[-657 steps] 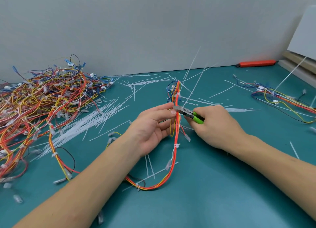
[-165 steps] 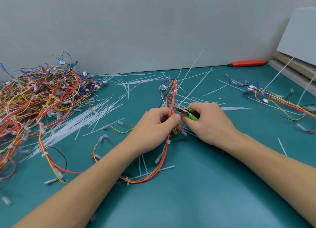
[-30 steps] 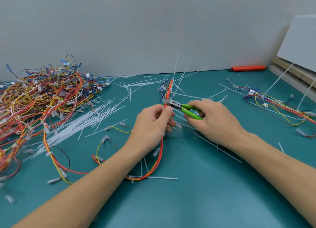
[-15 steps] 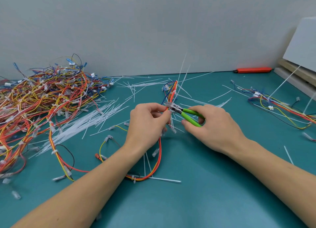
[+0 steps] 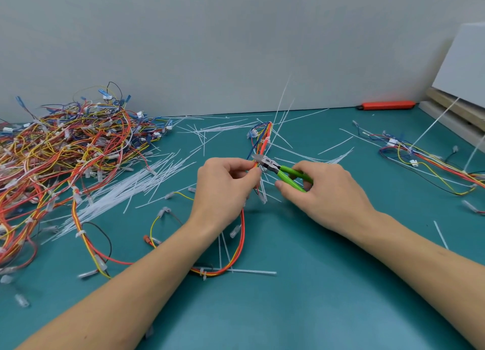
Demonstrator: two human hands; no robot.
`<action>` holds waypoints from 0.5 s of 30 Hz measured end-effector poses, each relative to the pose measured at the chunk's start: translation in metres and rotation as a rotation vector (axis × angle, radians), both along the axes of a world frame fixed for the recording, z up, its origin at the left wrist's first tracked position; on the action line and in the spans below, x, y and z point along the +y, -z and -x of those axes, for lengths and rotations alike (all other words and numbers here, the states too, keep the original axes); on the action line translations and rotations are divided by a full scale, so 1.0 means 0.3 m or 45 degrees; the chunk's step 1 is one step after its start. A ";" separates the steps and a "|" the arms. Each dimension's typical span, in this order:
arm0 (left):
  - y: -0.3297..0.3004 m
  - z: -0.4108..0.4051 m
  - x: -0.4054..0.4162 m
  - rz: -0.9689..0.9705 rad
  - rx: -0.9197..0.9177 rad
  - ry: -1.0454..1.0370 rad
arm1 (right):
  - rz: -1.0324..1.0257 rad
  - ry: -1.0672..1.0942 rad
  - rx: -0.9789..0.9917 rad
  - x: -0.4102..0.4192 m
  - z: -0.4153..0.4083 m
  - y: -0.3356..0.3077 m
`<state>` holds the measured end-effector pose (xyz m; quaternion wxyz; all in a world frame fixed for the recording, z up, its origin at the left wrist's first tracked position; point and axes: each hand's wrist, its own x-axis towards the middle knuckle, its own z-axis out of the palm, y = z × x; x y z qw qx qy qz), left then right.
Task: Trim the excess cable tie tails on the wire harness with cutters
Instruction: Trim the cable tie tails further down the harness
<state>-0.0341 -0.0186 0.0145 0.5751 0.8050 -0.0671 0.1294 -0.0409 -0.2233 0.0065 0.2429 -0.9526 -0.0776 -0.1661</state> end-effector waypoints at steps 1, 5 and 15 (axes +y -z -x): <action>0.000 0.000 0.000 -0.002 -0.002 0.000 | -0.008 0.015 0.005 -0.001 0.002 0.001; -0.001 0.004 -0.001 -0.011 -0.015 0.007 | -0.003 0.032 0.012 0.000 0.007 -0.003; -0.004 0.004 -0.001 -0.043 -0.023 0.048 | -0.008 0.015 0.037 0.014 0.012 -0.016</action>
